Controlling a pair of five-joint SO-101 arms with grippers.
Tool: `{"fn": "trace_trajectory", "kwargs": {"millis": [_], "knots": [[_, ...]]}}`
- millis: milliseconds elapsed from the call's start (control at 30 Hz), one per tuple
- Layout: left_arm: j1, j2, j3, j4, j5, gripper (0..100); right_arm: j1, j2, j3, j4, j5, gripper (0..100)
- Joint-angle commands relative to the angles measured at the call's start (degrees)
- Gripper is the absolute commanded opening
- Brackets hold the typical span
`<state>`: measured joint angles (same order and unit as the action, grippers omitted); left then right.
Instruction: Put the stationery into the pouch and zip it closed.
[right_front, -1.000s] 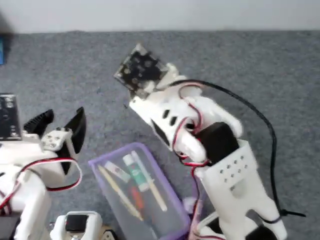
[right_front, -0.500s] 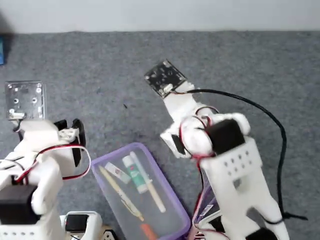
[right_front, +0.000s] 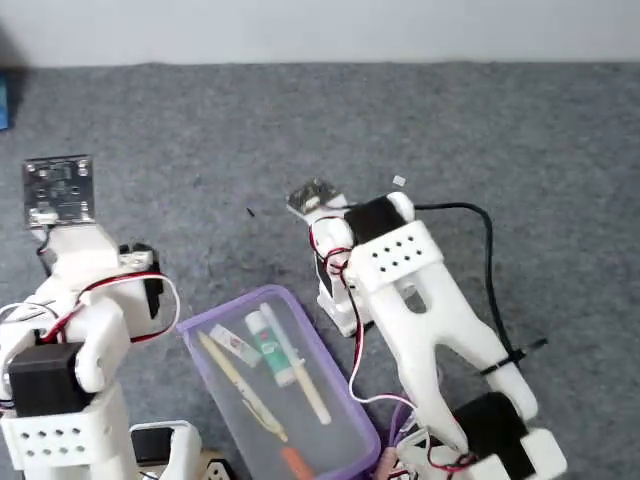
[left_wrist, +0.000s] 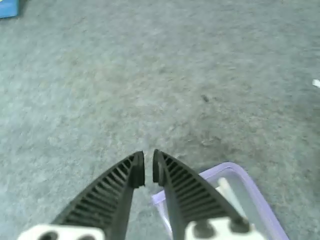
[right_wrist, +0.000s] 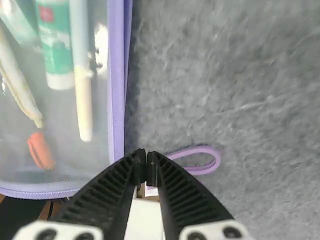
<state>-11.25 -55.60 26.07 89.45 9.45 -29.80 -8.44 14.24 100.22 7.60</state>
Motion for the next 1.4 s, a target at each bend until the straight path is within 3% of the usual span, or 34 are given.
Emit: {"fn": "trace_trajectory", "kwargs": {"millis": [0,400,633,933,1200,1367], "knots": [[-4.7,0.2,0.7,-1.2,-2.5,5,-2.2,-0.1,2.0,2.4,-0.4,0.9],[-7.8,0.2,6.3,-3.9,-4.0,5,-13.4,-17.9,13.0,2.3,-3.6,0.9],[-7.8,0.2,8.9,-8.6,-3.7,5,-19.7,-26.9,22.1,-4.0,-3.0,0.9],[-7.8,0.2,9.0,-8.7,-3.9,5,-17.8,-14.5,34.7,-21.8,-2.7,0.9],[-7.9,0.2,8.7,-8.9,-3.8,5,-14.6,0.0,34.5,-38.0,-2.5,0.9],[-7.9,0.1,8.7,-8.7,-3.8,5,-14.5,5.7,27.0,-43.5,0.6,0.9]]}}
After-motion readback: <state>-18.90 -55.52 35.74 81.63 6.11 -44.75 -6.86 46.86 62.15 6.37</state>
